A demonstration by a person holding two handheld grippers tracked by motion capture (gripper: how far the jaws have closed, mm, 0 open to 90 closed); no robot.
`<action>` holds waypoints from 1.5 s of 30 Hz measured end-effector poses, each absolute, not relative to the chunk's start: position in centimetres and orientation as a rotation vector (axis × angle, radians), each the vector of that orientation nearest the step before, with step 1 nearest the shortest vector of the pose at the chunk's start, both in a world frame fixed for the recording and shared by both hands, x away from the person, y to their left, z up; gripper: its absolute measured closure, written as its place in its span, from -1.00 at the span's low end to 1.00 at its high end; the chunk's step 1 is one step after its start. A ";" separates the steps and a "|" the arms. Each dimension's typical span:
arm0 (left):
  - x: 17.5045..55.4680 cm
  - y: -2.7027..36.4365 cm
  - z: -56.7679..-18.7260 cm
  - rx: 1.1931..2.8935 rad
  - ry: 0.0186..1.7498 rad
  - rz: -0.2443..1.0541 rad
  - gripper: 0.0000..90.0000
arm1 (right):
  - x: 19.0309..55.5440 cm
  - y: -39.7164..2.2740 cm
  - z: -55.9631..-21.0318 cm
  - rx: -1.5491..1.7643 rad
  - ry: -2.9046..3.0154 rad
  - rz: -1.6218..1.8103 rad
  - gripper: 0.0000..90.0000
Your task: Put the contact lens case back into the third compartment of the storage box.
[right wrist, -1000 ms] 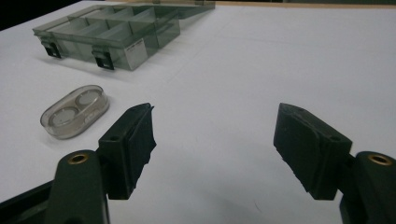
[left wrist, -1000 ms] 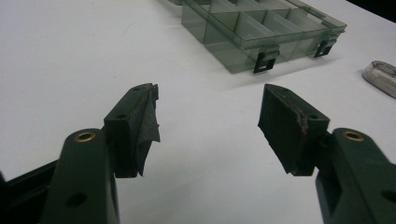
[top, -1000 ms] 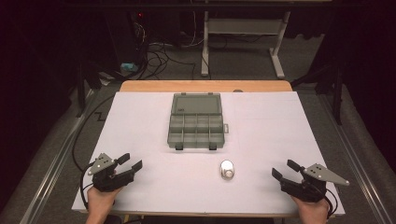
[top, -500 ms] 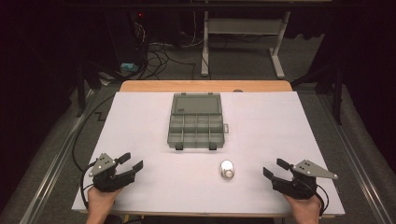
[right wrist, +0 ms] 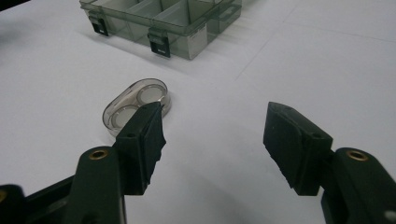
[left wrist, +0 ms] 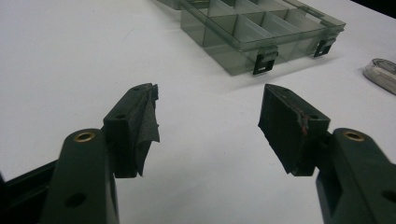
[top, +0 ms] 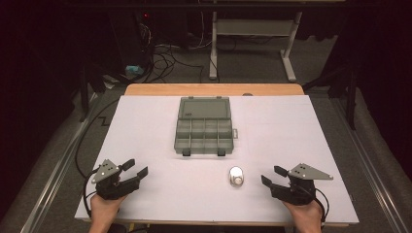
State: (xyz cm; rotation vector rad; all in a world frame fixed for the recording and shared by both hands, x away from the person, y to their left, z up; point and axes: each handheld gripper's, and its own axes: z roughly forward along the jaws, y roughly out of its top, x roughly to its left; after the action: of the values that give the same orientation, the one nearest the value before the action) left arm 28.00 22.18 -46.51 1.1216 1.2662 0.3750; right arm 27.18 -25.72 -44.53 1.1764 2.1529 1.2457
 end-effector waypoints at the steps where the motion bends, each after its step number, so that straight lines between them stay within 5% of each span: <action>1: 28.0 22.2 -46.5 1.123 1.267 0.375 -0.18 | 27.2 -25.6 -44.5 1.175 2.158 1.245 -0.14; 45: 27.9 22.2 -46.4 1.116 1.259 0.367 -0.18 | 29.6 -17.9 -45.2 1.213 2.478 1.082 -0.11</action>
State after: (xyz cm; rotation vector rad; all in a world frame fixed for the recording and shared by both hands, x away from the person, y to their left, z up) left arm 27.92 22.24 -46.40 1.1157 1.2588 0.3673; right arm 29.62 -17.89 -45.17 1.2133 2.4780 1.0818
